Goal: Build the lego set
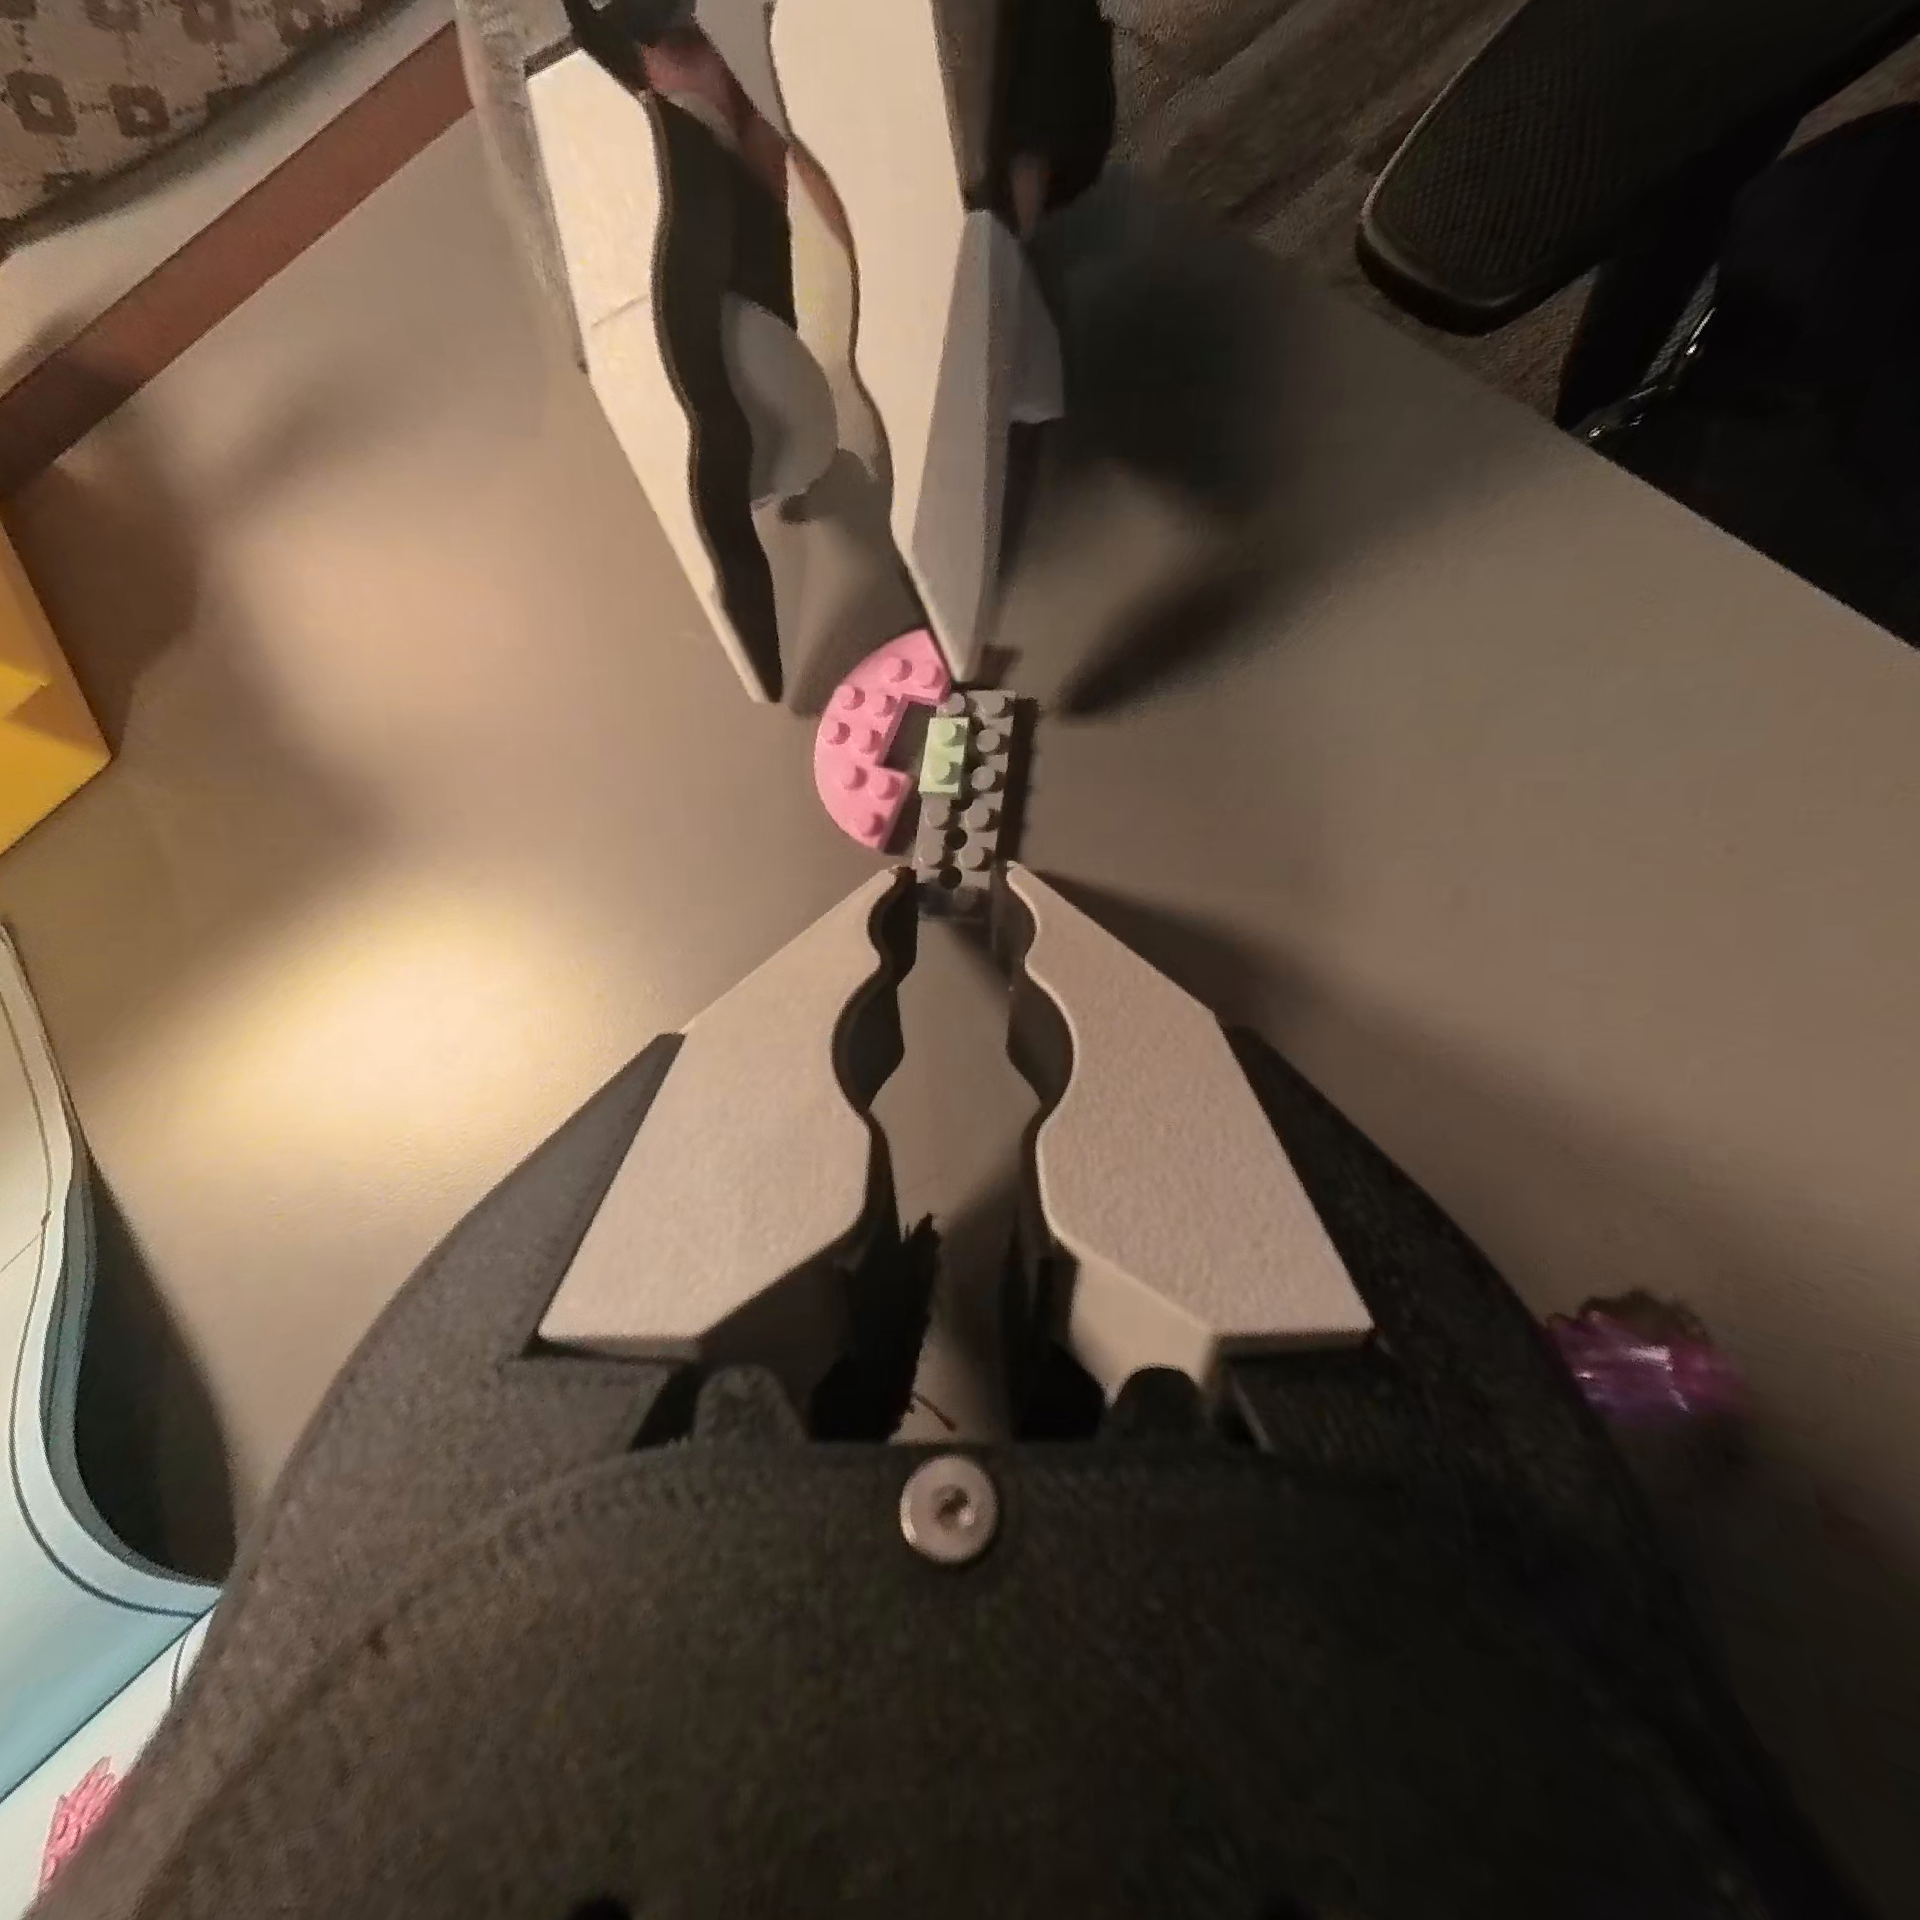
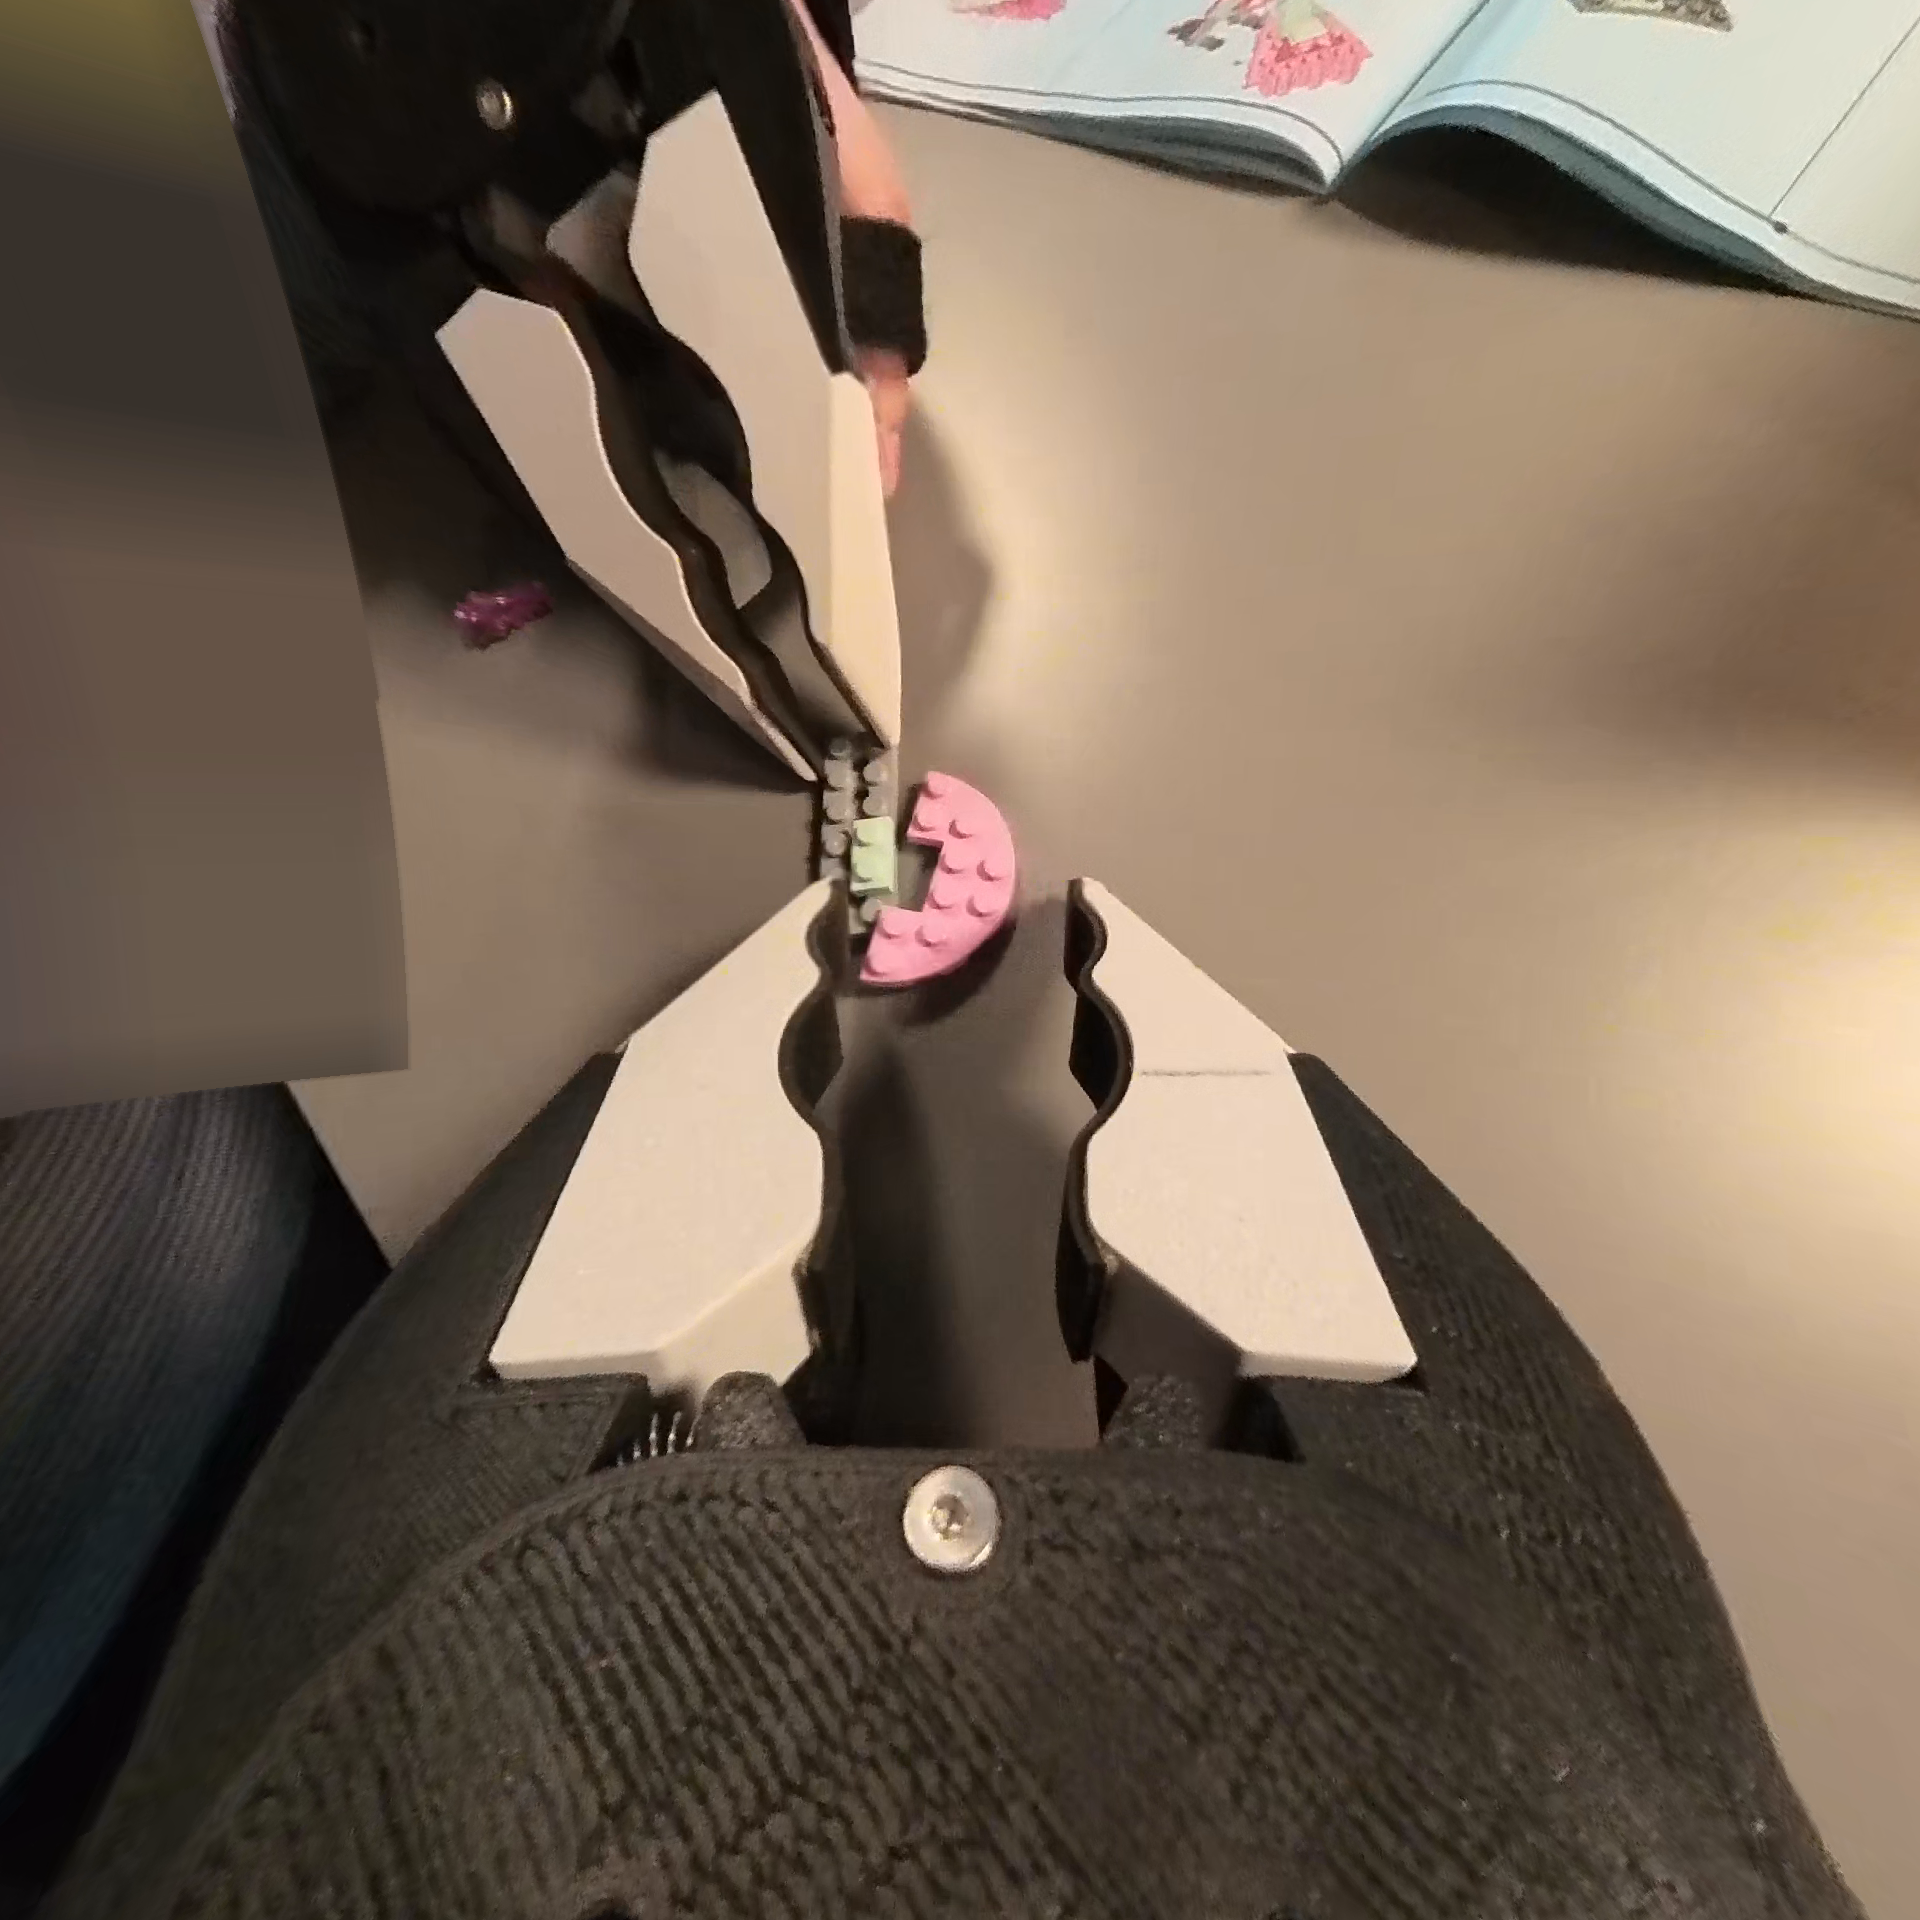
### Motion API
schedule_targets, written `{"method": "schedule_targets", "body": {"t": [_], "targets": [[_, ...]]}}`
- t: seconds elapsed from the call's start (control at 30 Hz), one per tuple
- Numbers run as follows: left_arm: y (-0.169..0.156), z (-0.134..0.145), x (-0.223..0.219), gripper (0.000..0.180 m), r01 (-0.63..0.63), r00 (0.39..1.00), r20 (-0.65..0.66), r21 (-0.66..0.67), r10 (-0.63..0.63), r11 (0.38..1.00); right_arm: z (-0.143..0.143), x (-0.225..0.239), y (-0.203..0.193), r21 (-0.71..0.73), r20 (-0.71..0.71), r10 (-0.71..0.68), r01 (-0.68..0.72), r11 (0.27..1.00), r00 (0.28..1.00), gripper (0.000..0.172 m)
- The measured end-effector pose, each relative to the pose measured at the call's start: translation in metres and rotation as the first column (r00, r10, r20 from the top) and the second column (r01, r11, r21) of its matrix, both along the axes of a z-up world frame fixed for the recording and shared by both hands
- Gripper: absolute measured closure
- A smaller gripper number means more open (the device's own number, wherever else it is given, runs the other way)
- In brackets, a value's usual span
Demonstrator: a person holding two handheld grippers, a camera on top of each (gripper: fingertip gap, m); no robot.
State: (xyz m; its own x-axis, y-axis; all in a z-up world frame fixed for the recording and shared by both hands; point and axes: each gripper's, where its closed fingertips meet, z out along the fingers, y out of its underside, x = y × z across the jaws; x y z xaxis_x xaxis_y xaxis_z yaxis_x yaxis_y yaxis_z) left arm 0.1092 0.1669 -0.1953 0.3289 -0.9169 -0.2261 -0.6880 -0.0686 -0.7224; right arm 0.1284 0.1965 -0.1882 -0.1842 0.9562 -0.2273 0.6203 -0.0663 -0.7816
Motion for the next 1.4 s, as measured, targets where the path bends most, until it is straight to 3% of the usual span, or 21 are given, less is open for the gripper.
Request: {"method": "schedule_targets", "body": {"t": [0.37, 0.53, 0.67, 0.87, 1.13, 1.3, 1.4], "targets": [[-0.001, 0.000, 0.000, 0.167, 0.005, 1.000, -0.006, 0.010, -0.005, 1.000, -0.007, 0.001, 0.003, 0.125, 0.199, 0.035, -0.061, 0.990, 0.979, 0.159], [-0.001, 0.000, 0.000, 0.167, 0.004, 1.000, -0.005, 0.010, -0.004, 1.000, -0.001, -0.001, 0.008, 0.128, 0.159, 0.012, -0.033, 0.991, 0.987, 0.172], [0.000, 0.000, 0.000, 0.167, 0.002, 1.000, -0.004, 0.009, -0.002, 1.000, 0.006, -0.005, 0.012, 0.145, 0.127, -0.027, 0.008, 0.989, 0.992, 0.161], [-0.003, 0.000, -0.002, 0.167, 0.012, 1.000, -0.025, 0.013, -0.012, 1.000, -0.006, -0.008, 0.002, 0.142, 0.251, 0.020, -0.057, 0.988, 0.968, 0.147], [-0.003, 0.000, -0.003, 0.167, 0.007, 1.000, -0.021, 0.010, -0.007, 1.000, -0.008, -0.014, 0.011, 0.270, 0.334, 0.000, -0.096, 0.958, 0.943, 0.158], [-0.003, 0.000, -0.003, 0.167, -0.001, 1.000, -0.003, -0.001, 0.001, 1.000, 0.011, -0.011, -0.008, 0.136, 0.234, 0.058, -0.092, 0.986, 0.971, 0.159], [-0.003, 0.000, -0.003, 0.167, -0.004, 1.000, 0.003, -0.008, 0.004, 1.000, 0.006, -0.010, -0.014, 0.169, 0.259, 0.073, -0.120, 0.978, 0.963, 0.159]]}}
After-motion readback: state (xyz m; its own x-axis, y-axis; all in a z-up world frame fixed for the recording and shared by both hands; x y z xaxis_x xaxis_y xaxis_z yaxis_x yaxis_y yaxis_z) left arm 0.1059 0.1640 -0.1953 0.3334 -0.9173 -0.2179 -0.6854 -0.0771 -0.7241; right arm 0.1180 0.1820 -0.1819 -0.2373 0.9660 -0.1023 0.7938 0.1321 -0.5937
